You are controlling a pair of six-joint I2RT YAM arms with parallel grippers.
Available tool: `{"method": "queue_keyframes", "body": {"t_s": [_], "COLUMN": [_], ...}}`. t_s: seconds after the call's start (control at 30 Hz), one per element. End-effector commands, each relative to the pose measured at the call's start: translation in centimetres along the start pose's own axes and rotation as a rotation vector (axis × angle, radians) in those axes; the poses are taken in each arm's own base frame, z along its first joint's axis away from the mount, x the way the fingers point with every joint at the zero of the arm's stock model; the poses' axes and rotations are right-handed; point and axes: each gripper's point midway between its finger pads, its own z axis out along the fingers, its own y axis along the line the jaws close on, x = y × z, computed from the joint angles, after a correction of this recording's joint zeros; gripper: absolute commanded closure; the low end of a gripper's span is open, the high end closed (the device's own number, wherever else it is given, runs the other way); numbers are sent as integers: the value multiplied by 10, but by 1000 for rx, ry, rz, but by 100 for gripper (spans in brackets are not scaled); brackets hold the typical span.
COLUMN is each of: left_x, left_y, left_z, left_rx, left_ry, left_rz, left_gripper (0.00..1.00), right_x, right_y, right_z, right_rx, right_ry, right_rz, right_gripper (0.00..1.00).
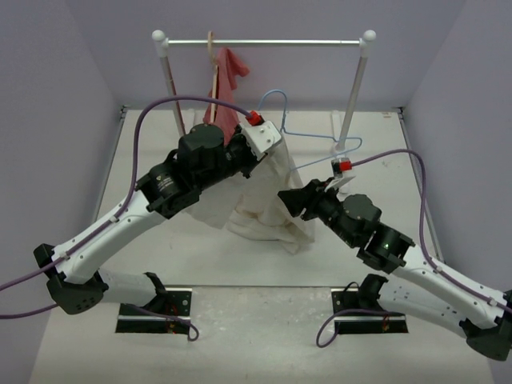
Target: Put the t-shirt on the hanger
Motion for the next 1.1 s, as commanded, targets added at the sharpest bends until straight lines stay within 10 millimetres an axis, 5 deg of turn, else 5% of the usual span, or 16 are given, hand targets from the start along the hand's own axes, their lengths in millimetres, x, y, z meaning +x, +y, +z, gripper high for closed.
{"method": "queue_keyframes", "body": {"t_s": [0.0, 0.13, 0.3, 0.63, 0.83, 1.07], "left_x": [-35, -40, -42, -51, -54, -46], "left_y": [4, 5, 7, 10, 3, 6], "left_z": [-5, -10, -16, -27, -29, -26], "left_rx": [-2, -1, -9, -20, 20, -5], "left_ry": [-127, -145, -155, -185, -206, -183], "left_rz": [-25, -25, -19, -20, -27, -26], "left_gripper": [100, 100, 100, 100, 100, 100], "right_x": [-30, -27, -16, -10, -16, -20], "right_y": [-13, -32, -34, -41, -32, -4], "right_z": [8, 17, 21, 8, 19, 14], "right_rx": [162, 294, 280, 248, 243, 92], "right_ry": [-87, -58, -42, -55, -44, -45], "right_rz": [0, -47, -45, -66, -102, -65], "right_gripper": [50, 49, 60, 61, 61, 49]}}
